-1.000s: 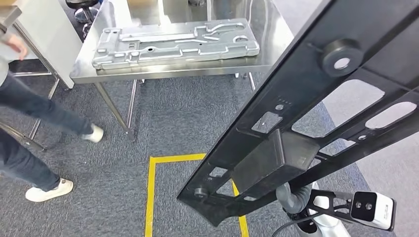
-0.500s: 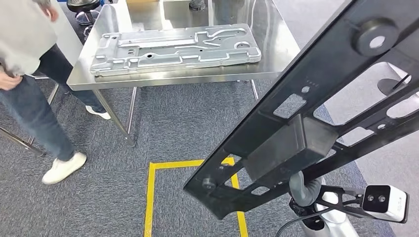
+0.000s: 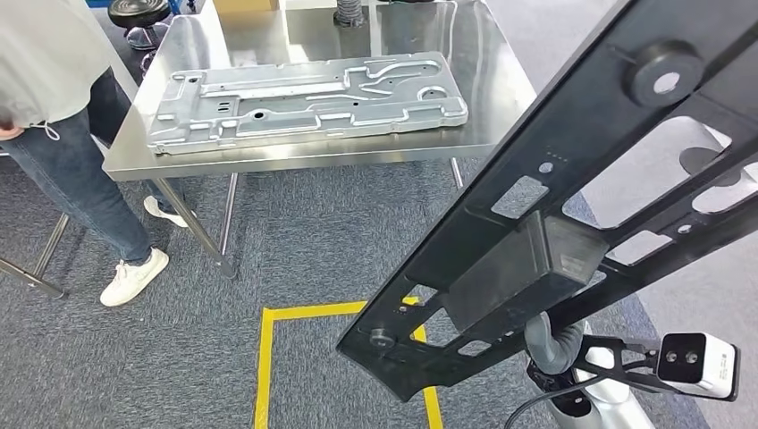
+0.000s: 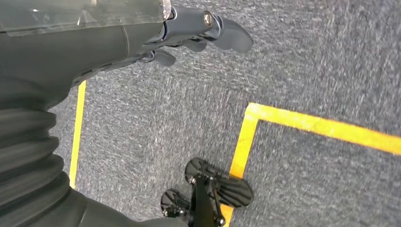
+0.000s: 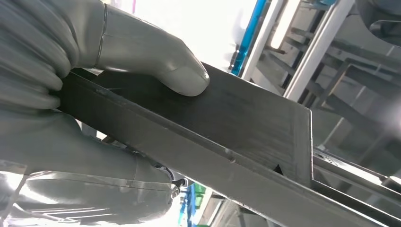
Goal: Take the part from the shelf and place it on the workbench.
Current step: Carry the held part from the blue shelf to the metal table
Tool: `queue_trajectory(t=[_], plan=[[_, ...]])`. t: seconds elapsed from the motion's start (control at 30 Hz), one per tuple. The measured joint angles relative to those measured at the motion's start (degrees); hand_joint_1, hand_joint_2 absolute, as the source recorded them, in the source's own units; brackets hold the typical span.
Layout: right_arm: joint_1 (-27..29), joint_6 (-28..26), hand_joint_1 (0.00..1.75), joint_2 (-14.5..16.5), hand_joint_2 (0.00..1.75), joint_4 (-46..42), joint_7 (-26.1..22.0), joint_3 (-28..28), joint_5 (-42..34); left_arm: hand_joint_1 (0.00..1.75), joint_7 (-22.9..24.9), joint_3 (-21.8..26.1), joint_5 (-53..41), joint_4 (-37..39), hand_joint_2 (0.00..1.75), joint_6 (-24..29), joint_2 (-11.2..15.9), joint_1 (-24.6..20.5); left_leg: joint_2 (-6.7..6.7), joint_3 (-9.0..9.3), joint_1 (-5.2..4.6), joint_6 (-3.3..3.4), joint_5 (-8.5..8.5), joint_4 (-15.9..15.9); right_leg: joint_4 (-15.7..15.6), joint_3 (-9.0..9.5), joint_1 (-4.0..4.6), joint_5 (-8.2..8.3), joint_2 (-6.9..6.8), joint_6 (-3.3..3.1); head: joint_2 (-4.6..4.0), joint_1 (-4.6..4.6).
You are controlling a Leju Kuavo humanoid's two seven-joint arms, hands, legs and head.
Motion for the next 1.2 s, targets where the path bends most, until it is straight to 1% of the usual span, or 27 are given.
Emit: queue_trajectory(t=[0.07, 0.1, 0.13, 0.2, 0.23, 0.27, 0.3, 0.37, 0.43, 0.5, 0.53, 0.57, 0.6, 0.63, 0.7, 0.73, 0.77, 0.8, 0.87, 0.9, 0.93, 0.97, 1.0, 1.07, 1.1, 1.13, 1.2], plan=[[0.39, -0.21, 1.75, -0.12, 1.75, -0.27, -0.01, 0.15, 0.34, 0.00, -0.03, 0.00, -0.07, 0.00, 1.75, -0.05, 0.06, 0.04, -0.09, 1.11, 0.20, 0.58, -0.19, -0.90, 1.38, 0.02, -0.13, -0.23, -0.07, 0.67, 0.00, 0.05], [0.58, -0.30, 1.75, -0.19, 1.75, -0.50, -0.03, 0.23, 0.53, 0.00, -0.05, 0.00, -0.10, 0.01, 1.75, -0.11, 0.06, 0.03, -0.11, 1.77, 0.32, 0.85, -0.32, -1.23, 3.12, -0.68, -0.19, -1.08, -0.11, 0.89, 0.00, 0.15], [0.84, -0.46, 1.75, -0.27, 1.75, -0.73, -0.05, 0.32, 0.79, 0.00, -0.08, 0.00, -0.16, 0.01, 1.75, -0.17, 0.05, 0.01, -0.11, 2.28, 0.38, 1.04, -0.49, -1.46, 5.97, -2.23, -0.29, -2.40, -0.13, 1.12, 0.00, 0.21], [1.80, -0.85, 1.75, -0.32, 1.75, -1.20, -0.07, 0.49, 1.53, 0.00, -0.15, -0.01, -0.37, 0.01, 1.75, -0.33, 0.05, 0.01, -0.14, 2.82, 0.37, 1.23, -1.03, -1.51, 13.06, -7.04, -0.47, -5.25, -0.16, 1.55, 0.00, 0.32], [2.46, -0.98, 1.75, -0.34, 1.75, -1.39, -0.05, 0.58, 1.98, 0.00, -0.17, -0.02, -0.50, 0.01, 1.75, -0.39, 0.04, 0.10, -0.16, 3.11, 0.38, 1.18, -1.37, -1.50, 15.42, -9.18, -0.59, -5.70, -0.17, 1.78, 0.00, 0.32], [3.12, -0.96, 1.75, -0.34, 1.75, -1.58, -0.04, 0.67, 2.44, 0.00, -0.19, -0.02, -0.63, 0.01, 1.75, -0.44, 0.03, 0.21, -0.18, 3.50, 0.41, 1.09, -1.75, -1.48, 15.88, -10.41, -0.72, -4.98, -0.21, 1.92, 0.00, 0.32], [3.67, -0.80, 1.75, -0.34, 1.75, -1.79, -0.02, 0.76, 2.90, 0.00, -0.19, -0.03, -0.73, 0.01, 1.75, -0.47, 0.01, 0.30, -0.19, 4.00, 0.45, 0.95, -2.17, -1.45, 14.20, -10.53, -0.84, -3.02, -0.26, 2.01, 0.00, 0.32], [4.50, -0.25, 1.75, -0.33, 1.75, -2.22, -0.02, 0.94, 4.00, 0.00, -0.16, -0.04, -0.82, 0.01, 1.75, -0.48, -0.06, 0.35, -0.21, 5.18, 0.56, 0.44, -3.14, -1.32, 6.90, -8.48, -1.03, 2.34, -0.48, 2.08, 0.00, 0.33], [5.21, 0.30, 1.75, -0.13, 1.75, -2.50, -0.01, 1.16, 5.42, 0.00, -0.08, -0.04, -0.83, 0.01, 1.75, -0.42, -0.11, 0.22, -0.23, 5.82, 0.53, -0.31, -3.98, -1.20, 1.89, -6.84, -0.83, 4.17, -0.78, 1.34, 0.00, 0.33], [5.83, 0.64, 1.75, 0.46, 1.75, -2.68, 0.00, 1.46, 6.94, 0.00, -0.01, -0.04, -0.82, 0.01, 1.75, -0.34, -0.21, 0.15, -0.17, 6.09, 0.46, -1.13, -4.29, -0.82, 1.22, -6.60, -0.59, 3.78, -0.79, 0.18, 0.00, 0.29], [6.04, 0.72, 1.75, 0.93, 1.75, -2.75, 0.00, 1.70, 7.51, 0.00, 0.01, -0.04, -0.81, 0.01, 1.75, -0.32, -0.27, 0.12, -0.13, 6.13, 0.50, -1.46, -4.42, -0.47, 1.14, -6.32, -0.64, 4.15, -0.70, -0.26, 0.00, 0.28], [6.07, 0.71, 1.75, 1.41, 1.75, -2.79, -0.01, 2.00, 7.91, 0.00, -0.02, -0.04, -0.80, 0.01, 1.75, -0.32, -0.34, 0.06, -0.10, 5.98, 0.58, -1.73, -4.61, 0.48, 1.04, -5.94, -0.68, 4.09, -0.63, -0.67, 0.00, 0.20], [5.93, 0.58, 1.75, 1.94, 1.75, -2.78, -0.01, 2.35, 8.14, 0.00, -0.04, -0.04, -0.80, 0.01, 1.75, -0.35, -0.39, -0.05, -0.09, 5.13, 0.67, -1.96, -5.23, 2.25, 0.95, -5.52, -0.69, 3.91, -0.62, -1.05, 0.00, 0.06], [5.72, 0.36, 1.75, 2.40, 1.75, -2.76, -0.01, 2.72, 8.22, 0.00, -0.06, -0.04, -0.80, 0.02, 1.75, -0.40, -0.44, -0.18, -0.09, 3.56, 0.76, -2.15, -6.32, 5.09, 0.85, -5.15, -0.70, 3.74, -0.62, -1.36, 0.00, -0.11], [5.15, -0.42, 1.75, 2.94, 1.75, -2.60, 0.00, 3.46, 8.11, 0.00, -0.08, -0.04, -0.81, 0.02, 1.75, -0.52, -0.50, -0.28, -0.10, -1.16, 0.82, -2.42, -9.33, 12.57, 0.83, -4.73, -0.53, 3.23, -0.60, -1.75, 0.00, -0.37], [4.88, -0.83, 1.75, 3.03, 1.75, -2.45, 0.01, 3.77, 7.98, 0.00, -0.08, -0.04, -0.81, 0.02, 1.75, -0.58, -0.50, -0.23, -0.10, -3.32, 0.82, -2.46, -10.29, 15.36, 0.83, -4.52, -0.42, 2.97, -0.54, -1.83, 0.00, -0.38], [4.59, -1.25, 1.75, 3.04, 1.75, -2.28, 0.01, 4.04, 7.79, 0.00, -0.08, -0.04, -0.82, 0.02, 1.75, -0.63, -0.51, -0.15, -0.10, -4.72, 0.82, -2.43, -10.26, 16.50, 0.83, -4.23, -0.31, 2.68, -0.47, -1.86, 0.00, -0.39], [4.26, -1.60, 1.75, 3.03, 1.75, -2.11, 0.01, 4.25, 7.57, 0.00, -0.08, -0.04, -0.82, 0.02, 1.75, -0.68, -0.51, -0.08, -0.07, -5.00, 0.80, -2.28, -8.81, 15.31, 0.83, -3.79, -0.18, 2.34, -0.55, -1.90, 0.00, -0.40], [3.54, -2.03, 1.75, 3.02, 1.75, -1.82, 0.04, 4.57, 7.17, 0.00, -0.08, -0.04, -0.84, 0.02, 1.75, -0.70, -0.48, -0.04, 0.63, -2.98, 0.52, -1.42, -3.42, 8.00, 0.80, -2.69, 0.04, 1.54, -0.87, -1.87, -0.01, -0.42], [3.20, -2.16, 1.75, 3.02, 1.75, -1.69, 0.05, 4.74, 7.05, 0.00, -0.08, -0.04, -0.85, 0.02, 1.75, -0.70, -0.45, -0.10, 1.38, -1.79, 0.21, -0.89, -1.54, 4.30, 0.78, -2.19, 0.18, 1.16, -1.14, -1.76, -0.01, -0.35], [2.95, -2.26, 1.75, 3.01, 1.75, -1.58, 0.07, 4.90, 6.98, 0.00, -0.07, -0.04, -0.89, 0.02, 1.75, -0.70, -0.42, -0.23, 2.05, -1.01, -0.12, -0.47, -0.75, 1.88, 0.68, -1.90, 0.24, 0.87, -1.32, -1.50, -0.01, -0.34], [2.77, -2.39, 1.75, 3.01, 1.75, -1.49, 0.10, 5.09, 6.96, 0.00, -0.07, -0.05, -0.94, 0.02, 1.75, -0.69, -0.39, -0.32, 2.51, -0.66, -0.42, -0.09, -0.50, 0.63, 0.55, -1.61, 0.27, 0.70, -1.58, -1.18, -0.01, -0.31], [2.63, -2.53, 1.75, 3.01, 1.75, -1.42, 0.11, 5.28, 6.95, 0.00, -0.05, -0.05, -0.99, 0.02, 1.75, -0.69, -0.39, -0.36, 2.44, -0.54, -0.51, 0.13, -0.77, 0.33, 0.62, -1.40, 0.32, 0.77, -1.81, -0.77, -0.01, -0.26], [2.23, -2.87, 1.75, 3.01, 1.75, -1.37, 0.14, 5.63, 6.84, 0.00, -0.01, -0.05, -1.08, 0.02, 1.75, -0.68, -0.38, -0.28, 1.76, 0.54, -0.20, 0.61, -0.15, -0.38, 1.46, -1.07, 0.33, 0.73, -2.00, -0.06, 0.00, -0.26], [1.87, -3.02, 1.75, 3.01, 1.75, -1.35, 0.15, 5.75, 6.61, 0.00, 0.01, -0.05, -1.14, 0.02, 1.75, -0.69, -0.38, -0.30, 1.48, 1.15, 0.02, 0.82, -0.14, -0.64, 2.93, -1.55, 0.29, 0.41, -1.81, 0.23, 0.00, -0.15], [1.45, -3.19, 1.75, 3.01, 1.75, -1.34, 0.16, 5.86, 6.26, 0.00, 0.03, -0.07, -1.20, 0.02, 1.75, -0.69, -0.39, -0.38, 1.25, 1.68, 0.16, 1.00, -0.22, -0.82, 5.24, -2.72, 0.19, -0.44, -1.56, 0.48, -0.01, -0.03], [0.72, -3.61, 1.75, 2.98, 1.75, -1.24, 0.34, 6.05, 5.20, 0.00, 0.10, -0.10, -1.33, 0.02, 1.75, -0.70, -0.41, -0.54, 0.88, 2.04, 0.22, 1.25, -0.66, -0.89, 12.22, -7.18, -0.09, -3.32, -1.11, 0.92, -0.01, 0.20]])
